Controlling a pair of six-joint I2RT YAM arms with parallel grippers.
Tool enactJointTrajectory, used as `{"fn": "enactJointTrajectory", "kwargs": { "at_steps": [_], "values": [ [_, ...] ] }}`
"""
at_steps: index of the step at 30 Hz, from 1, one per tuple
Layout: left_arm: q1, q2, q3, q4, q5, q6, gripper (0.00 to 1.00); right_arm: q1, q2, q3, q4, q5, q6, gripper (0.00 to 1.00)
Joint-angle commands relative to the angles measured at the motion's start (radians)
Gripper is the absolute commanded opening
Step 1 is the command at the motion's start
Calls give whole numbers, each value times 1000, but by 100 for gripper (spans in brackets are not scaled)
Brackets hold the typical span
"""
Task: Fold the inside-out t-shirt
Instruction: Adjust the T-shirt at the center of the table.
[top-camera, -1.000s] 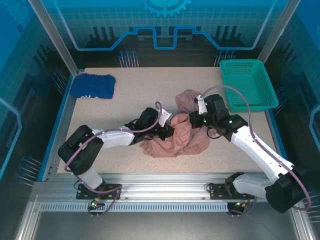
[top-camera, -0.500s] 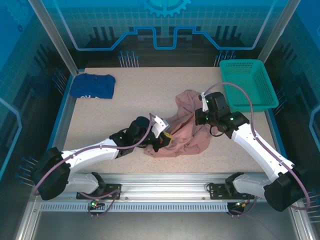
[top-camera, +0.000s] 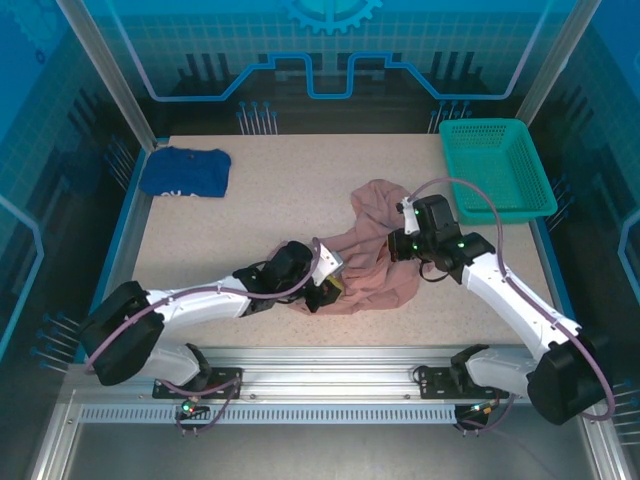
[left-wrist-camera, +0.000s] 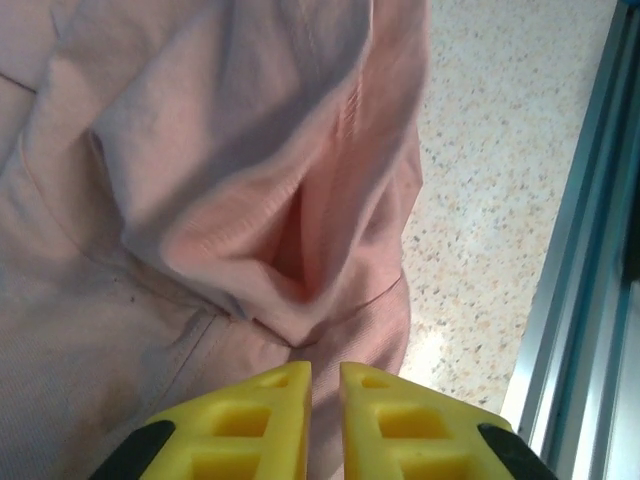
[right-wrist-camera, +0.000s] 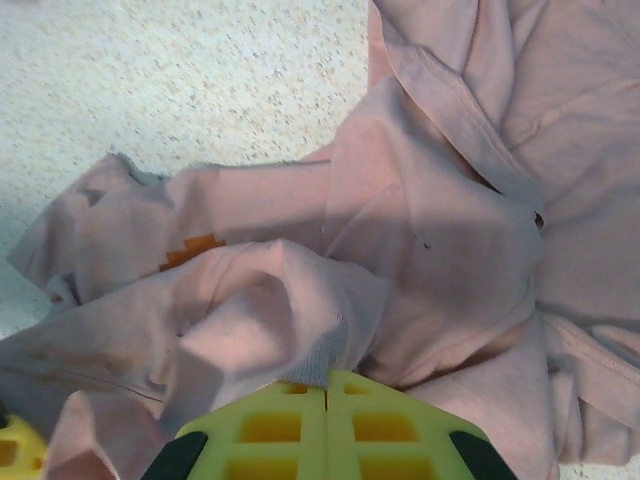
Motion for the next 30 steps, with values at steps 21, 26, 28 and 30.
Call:
{"fn": "enactJointTrajectory", "kwargs": {
  "at_steps": [21,26,28,30],
  "values": [
    [-13,-3,98,-41,42,81,72,-16,-52,-28,24,-39,1,0],
    [-79,10,101,-18,-51,82,72,-17,-49,-21,28,-45,8,0],
    [-103,29,108,-17,-100,109,73,-17,-44,-22,29,-47,7,0],
    [-112,53,121,-20,-134,135,73,-16,-41,-22,30,-52,8,0]
  ]
}}
